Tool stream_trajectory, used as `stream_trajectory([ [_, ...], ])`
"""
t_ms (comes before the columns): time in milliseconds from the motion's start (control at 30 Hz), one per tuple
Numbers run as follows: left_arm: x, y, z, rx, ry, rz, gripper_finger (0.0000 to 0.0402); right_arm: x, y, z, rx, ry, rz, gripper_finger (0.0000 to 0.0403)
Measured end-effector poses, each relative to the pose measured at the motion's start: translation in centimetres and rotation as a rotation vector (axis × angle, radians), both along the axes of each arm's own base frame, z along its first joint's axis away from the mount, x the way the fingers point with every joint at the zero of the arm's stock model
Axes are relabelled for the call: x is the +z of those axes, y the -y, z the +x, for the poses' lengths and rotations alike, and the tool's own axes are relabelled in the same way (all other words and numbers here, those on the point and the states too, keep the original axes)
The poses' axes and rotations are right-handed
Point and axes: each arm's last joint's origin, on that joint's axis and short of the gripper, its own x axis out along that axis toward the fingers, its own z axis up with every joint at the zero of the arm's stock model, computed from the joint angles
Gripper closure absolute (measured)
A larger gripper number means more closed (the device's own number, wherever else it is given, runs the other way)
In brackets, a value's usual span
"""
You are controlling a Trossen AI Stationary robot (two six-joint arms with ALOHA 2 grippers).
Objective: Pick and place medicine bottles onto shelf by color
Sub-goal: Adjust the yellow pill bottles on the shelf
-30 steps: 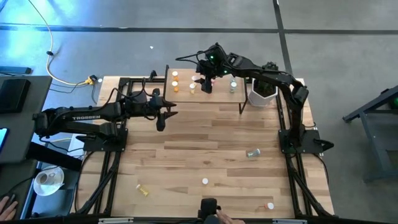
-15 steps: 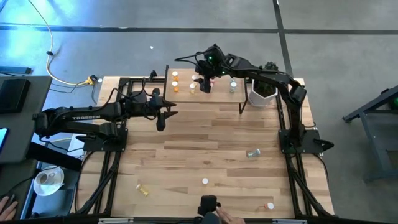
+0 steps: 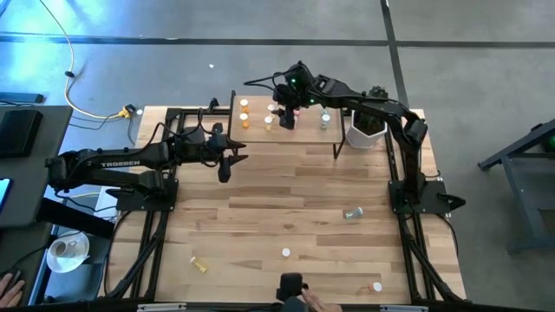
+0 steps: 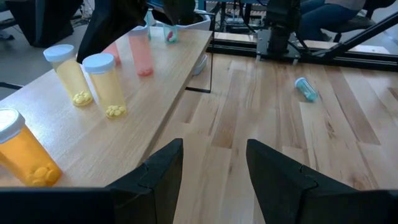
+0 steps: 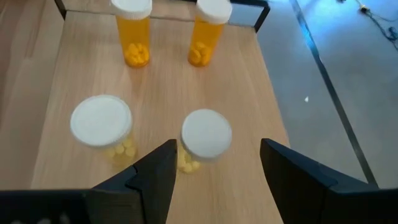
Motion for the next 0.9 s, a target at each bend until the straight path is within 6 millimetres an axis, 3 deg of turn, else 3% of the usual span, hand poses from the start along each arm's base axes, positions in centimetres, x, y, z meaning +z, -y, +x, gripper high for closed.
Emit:
stream_trajectory([
  [900,-0.05,-0.07,-0.05,0.025,-0.01,0.005,0.0234,-0.96,-0.05,0.84,-0.031,-0.018,-0.035,0.0181],
])
